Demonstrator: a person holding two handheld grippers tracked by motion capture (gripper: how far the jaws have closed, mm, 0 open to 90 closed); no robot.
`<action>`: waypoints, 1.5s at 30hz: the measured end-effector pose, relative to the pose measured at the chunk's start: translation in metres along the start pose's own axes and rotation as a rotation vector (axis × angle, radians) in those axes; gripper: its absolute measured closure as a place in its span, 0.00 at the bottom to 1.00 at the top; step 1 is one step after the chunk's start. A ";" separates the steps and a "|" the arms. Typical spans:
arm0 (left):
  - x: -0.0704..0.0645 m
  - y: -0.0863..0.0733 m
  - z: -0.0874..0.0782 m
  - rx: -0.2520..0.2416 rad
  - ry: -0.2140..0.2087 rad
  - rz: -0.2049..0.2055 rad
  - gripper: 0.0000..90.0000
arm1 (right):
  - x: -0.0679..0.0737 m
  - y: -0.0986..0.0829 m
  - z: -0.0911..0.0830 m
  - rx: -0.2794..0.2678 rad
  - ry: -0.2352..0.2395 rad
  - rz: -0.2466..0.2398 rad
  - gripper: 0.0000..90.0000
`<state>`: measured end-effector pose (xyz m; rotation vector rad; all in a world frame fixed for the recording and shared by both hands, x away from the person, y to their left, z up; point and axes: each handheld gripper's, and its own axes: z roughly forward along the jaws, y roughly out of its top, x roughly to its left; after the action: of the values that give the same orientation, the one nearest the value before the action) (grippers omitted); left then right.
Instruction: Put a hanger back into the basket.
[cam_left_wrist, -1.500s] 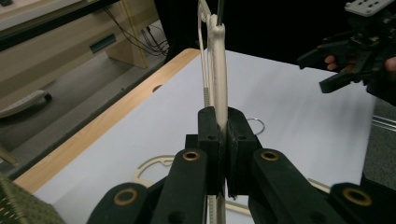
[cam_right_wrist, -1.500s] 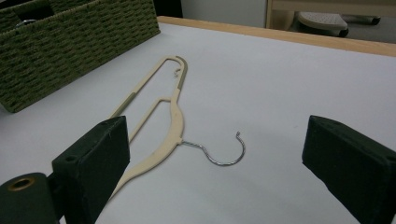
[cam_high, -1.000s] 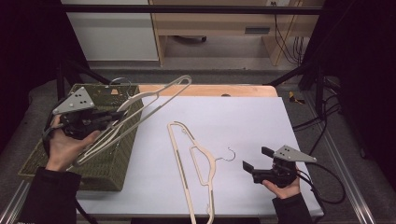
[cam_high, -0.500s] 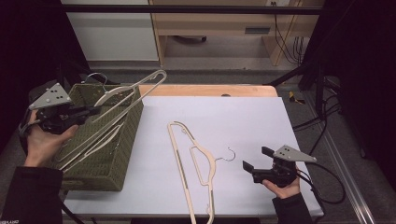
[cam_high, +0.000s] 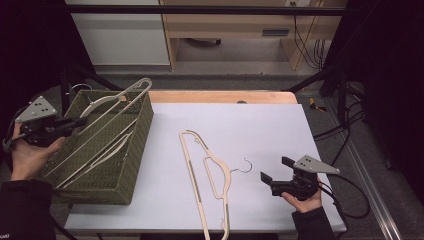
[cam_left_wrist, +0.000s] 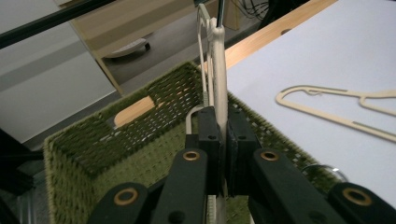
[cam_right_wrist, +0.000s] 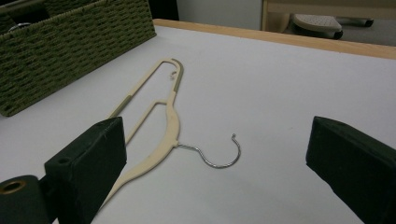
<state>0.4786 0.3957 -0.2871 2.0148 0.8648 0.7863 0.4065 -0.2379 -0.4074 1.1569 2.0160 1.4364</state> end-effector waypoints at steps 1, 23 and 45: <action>0.002 -0.003 0.001 0.007 0.000 -0.002 0.96 | 0.000 0.000 0.000 -0.001 0.002 0.004 0.06; -0.004 -0.063 0.038 0.150 0.018 -0.015 0.96 | 0.001 -0.001 0.002 0.012 0.006 -0.002 0.06; -0.021 -0.070 0.056 0.320 -0.091 -0.024 0.89 | 0.006 0.000 0.004 0.015 0.018 -0.011 0.06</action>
<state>0.4885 0.3881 -0.3780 2.2940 1.0111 0.5644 0.4057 -0.2304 -0.4076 1.1414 2.0454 1.4339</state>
